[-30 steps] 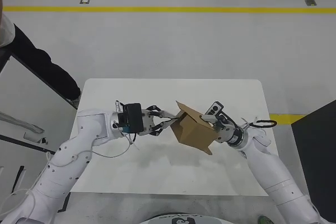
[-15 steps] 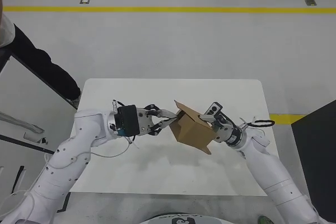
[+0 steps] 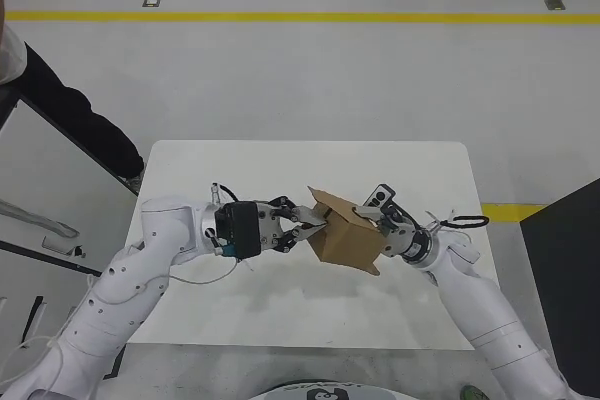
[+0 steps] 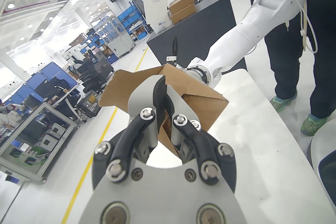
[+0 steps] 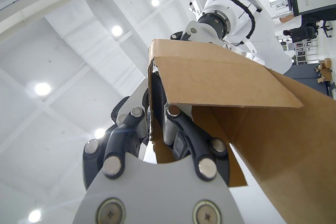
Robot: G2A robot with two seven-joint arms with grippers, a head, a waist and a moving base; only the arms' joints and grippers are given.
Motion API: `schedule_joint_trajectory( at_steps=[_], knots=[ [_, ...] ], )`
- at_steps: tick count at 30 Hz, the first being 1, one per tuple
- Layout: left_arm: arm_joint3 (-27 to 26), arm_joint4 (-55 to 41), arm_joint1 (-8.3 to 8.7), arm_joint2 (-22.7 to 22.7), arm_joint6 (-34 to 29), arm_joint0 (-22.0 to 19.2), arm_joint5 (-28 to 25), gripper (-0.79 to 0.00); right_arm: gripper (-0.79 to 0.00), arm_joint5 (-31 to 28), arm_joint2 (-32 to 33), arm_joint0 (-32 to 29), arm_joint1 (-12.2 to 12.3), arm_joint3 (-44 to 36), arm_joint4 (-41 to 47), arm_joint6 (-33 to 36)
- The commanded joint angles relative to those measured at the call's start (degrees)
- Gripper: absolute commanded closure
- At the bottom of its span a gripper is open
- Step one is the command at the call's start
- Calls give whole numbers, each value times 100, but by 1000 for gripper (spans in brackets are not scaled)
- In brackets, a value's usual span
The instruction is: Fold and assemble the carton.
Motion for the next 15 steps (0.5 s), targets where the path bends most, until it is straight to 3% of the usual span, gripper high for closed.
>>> schedule_joint_trajectory(
  at_steps=[1,15],
  knots=[
    [-7,-13,-1,25,-10,-6,-7,0,0,-22,5,-7,-2,-17,-2,41],
    [-105,162,7,174,-58,-42,-16,0,0,-56,14,-47,-17,-116,-54,65]
  ],
)
